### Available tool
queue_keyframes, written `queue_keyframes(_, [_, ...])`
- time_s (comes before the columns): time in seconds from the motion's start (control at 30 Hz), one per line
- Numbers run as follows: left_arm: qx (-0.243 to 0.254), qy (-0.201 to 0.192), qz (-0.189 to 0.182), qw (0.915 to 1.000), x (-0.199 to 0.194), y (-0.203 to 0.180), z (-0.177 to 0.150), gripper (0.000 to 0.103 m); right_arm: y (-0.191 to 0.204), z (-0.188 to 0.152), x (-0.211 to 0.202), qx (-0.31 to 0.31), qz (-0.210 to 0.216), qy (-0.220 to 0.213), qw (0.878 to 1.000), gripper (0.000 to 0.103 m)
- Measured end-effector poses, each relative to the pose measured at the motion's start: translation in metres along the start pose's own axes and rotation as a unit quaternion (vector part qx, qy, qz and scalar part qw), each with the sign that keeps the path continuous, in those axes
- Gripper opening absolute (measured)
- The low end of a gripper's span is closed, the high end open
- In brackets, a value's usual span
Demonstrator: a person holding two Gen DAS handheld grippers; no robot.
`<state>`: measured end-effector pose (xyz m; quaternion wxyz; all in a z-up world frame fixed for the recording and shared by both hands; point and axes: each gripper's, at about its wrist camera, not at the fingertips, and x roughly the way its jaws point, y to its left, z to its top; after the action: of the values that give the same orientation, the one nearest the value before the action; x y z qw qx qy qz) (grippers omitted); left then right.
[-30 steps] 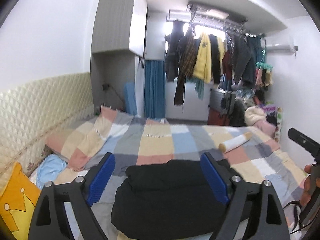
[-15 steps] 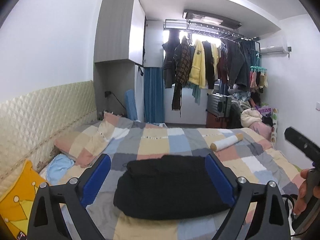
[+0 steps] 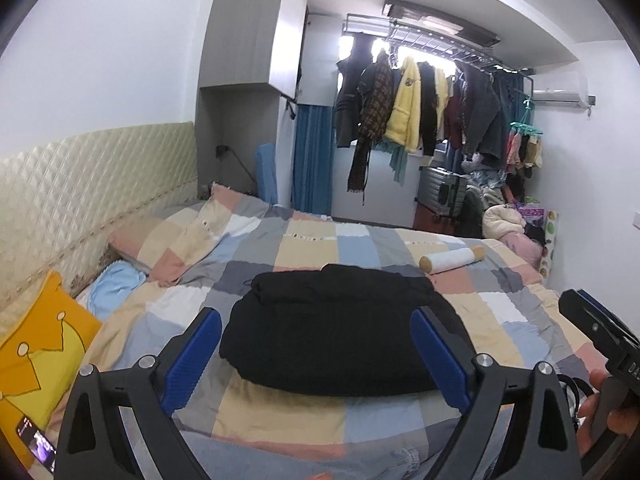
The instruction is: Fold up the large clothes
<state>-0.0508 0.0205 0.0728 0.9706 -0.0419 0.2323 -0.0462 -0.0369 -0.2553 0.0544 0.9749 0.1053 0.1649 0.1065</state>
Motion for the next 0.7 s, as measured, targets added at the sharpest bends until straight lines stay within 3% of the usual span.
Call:
queue_keyframes(0.47, [0.003,0.05,0.009,0.9987,0.035,0.002,-0.034,0.096,0.005,-0.053,0.026,-0.011,-0.015,0.062,0.998,0.103])
queue_keyframes(0.7, [0.01,0.06,-0.001,0.9982,0.044,-0.007,-0.035,0.096,0.001,-0.058,0.029,0.002,-0.026,0.074,0.997,0.103])
